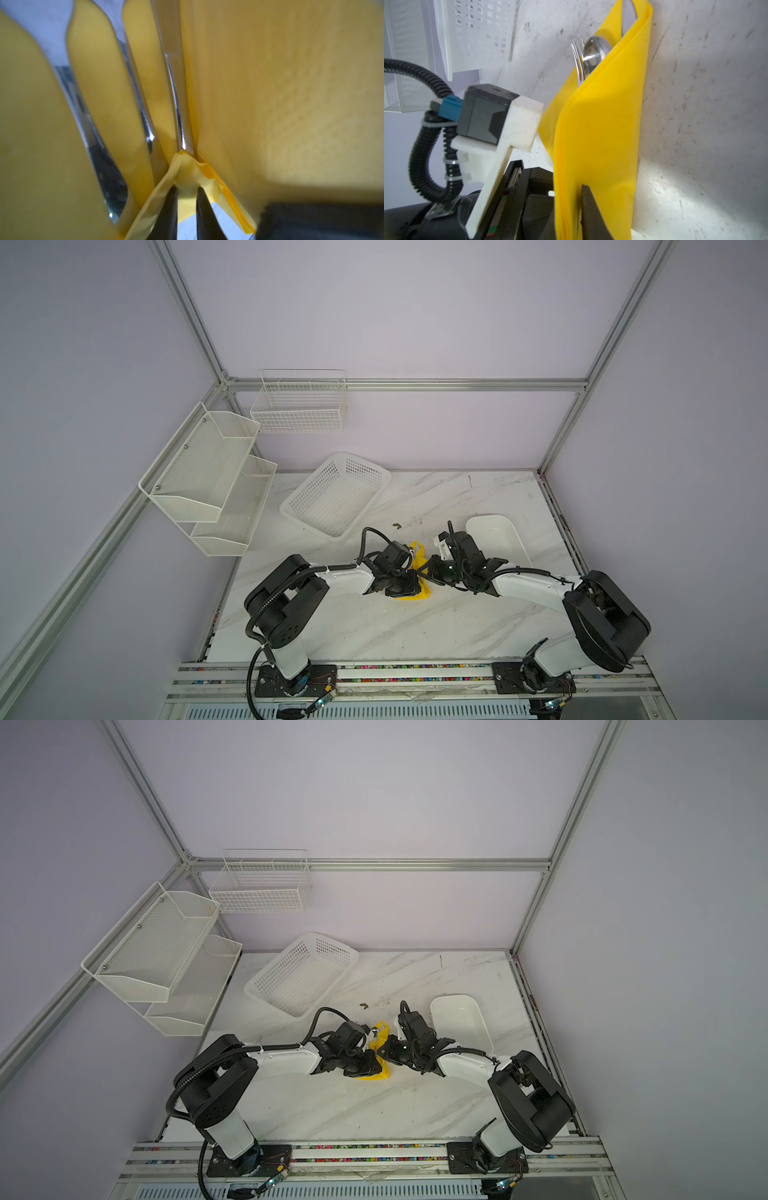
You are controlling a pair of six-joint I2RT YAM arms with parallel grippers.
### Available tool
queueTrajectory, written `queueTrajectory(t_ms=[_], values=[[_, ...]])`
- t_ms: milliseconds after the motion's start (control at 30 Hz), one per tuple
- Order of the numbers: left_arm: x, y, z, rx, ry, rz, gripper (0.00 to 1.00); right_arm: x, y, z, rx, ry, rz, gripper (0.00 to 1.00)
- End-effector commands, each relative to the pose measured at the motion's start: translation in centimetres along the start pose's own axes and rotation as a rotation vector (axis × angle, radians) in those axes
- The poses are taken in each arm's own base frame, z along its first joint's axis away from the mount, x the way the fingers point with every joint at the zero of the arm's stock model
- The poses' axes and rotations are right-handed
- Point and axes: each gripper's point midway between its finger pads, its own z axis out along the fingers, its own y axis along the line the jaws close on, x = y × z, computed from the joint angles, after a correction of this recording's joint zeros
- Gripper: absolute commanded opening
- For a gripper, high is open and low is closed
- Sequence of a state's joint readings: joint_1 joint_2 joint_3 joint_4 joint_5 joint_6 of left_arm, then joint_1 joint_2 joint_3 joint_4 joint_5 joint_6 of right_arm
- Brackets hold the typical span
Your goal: Place the utensils on the paper napkin and roll it up
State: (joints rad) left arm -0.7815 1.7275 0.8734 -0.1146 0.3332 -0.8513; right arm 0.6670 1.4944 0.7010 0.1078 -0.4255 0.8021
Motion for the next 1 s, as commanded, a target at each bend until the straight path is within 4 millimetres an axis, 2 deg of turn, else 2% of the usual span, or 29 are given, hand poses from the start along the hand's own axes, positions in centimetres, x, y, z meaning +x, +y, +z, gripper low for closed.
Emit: queueTrajectory(t_ms=[0, 100, 333, 533, 567, 733, 900, 967], values=[[-2.2, -2.6, -2.0, 0.049, -0.098, 0.011, 0.18, -0.1, 0.3, 0.3, 0.009, 0.0, 0.0, 0.2], [-2.2, -2.3, -3.1, 0.06, -0.135, -0.014, 0.18, 0.2, 0.5, 0.6, -0.003, 0.016, -0.003, 0.22], [-2.6, -1.0, -5.4, 0.066, -0.199, -0.083, 0.19, 0.8, 1.1, 1.4, -0.024, 0.046, -0.018, 0.36], [-3.7, 0.3, -7.5, 0.088, -0.271, -0.159, 0.24, 1.4, 1.0, 2.2, -0.009, 0.072, -0.029, 0.41], [-4.2, -0.2, -8.7, 0.119, -0.302, -0.158, 0.27, 1.4, 1.0, 2.3, -0.008, 0.073, -0.031, 0.41], [-5.5, -0.5, -10.0, 0.186, -0.331, -0.184, 0.46, 1.7, 1.1, 2.7, -0.013, 0.086, -0.036, 0.45], [-6.2, -0.9, -9.6, 0.243, -0.298, -0.201, 0.63, 1.9, 1.1, 2.6, -0.013, 0.088, -0.038, 0.48], [-6.2, -0.6, -8.4, 0.242, -0.267, -0.212, 0.66, 2.0, 1.2, 2.5, -0.018, 0.087, -0.041, 0.49]])
